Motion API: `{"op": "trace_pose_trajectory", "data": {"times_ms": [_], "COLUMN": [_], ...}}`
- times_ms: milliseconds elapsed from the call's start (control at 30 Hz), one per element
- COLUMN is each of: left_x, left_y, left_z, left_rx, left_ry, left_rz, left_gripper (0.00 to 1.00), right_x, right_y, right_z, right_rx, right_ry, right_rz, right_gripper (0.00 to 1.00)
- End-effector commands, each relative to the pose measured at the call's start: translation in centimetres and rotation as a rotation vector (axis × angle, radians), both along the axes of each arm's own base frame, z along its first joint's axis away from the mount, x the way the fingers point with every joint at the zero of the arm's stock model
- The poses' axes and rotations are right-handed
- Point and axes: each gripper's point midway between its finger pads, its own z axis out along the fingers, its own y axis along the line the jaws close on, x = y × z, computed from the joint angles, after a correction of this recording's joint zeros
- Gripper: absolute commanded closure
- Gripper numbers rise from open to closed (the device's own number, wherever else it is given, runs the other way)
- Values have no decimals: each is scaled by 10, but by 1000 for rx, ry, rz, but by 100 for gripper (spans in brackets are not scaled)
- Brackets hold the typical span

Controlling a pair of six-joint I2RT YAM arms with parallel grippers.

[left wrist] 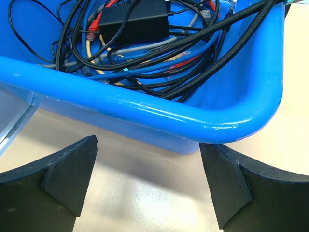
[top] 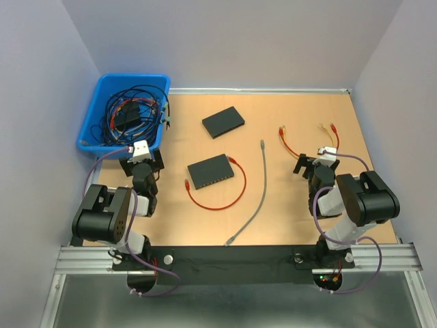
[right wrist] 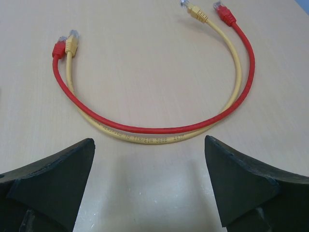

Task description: Insert the plug into the switch port

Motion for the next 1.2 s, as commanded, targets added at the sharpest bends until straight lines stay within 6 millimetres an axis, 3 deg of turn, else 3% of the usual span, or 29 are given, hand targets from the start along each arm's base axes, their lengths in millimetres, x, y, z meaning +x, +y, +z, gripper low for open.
{"op": "trace_pose_trajectory", "data": {"times_ms": [0,500,567,767,833,867,900,933,967,1000,1033,1067,1100,1167], "left_x": [7,7,8,7,7,7,7,7,7,7,7,7,7,7], "left_y": [3,3,3,3,3,3,3,3,3,3,3,3,3,3], "left_z": [83,84,84,83,84,83,83,84,83,82,83,84,83,84], "left_rx": [-38,-38,-39,-37,-38,-37,-39,-38,-37,-37,-37,-38,-39,-38], "left_ry": [-346,-347,-349,-346,-347,-346,-346,-347,-346,-343,-346,-347,-345,-347], "left_rz": [22,20,20,20,20,20,20,20,20,20,20,22,22,22], "left_gripper": [1,1,1,1,1,1,1,1,1,1,1,1,1,1], "right_x": [10,9,8,8,8,18,19,20,25,26,28,27,23,18], "right_y": [-1,-5,-12,-9,-16,-17,-15,-11,-7,8,22,41,65,73], "right_z": [36,36,39,50,39,70,66,79,116,121,139,182,183,194], "right_rx": [15,10,33,22,23,35,29,44,73,135,172,257,328,491], "right_ry": [-140,-139,-153,-174,-93,-153,-102,-125,-207,-192,-218,-304,-243,-246], "right_rz": [-7,-25,-79,-52,-107,-118,-105,-89,-67,3,74,168,288,287], "right_gripper": [0,0,0,0,0,0,0,0,0,0,0,0,0,0]}}
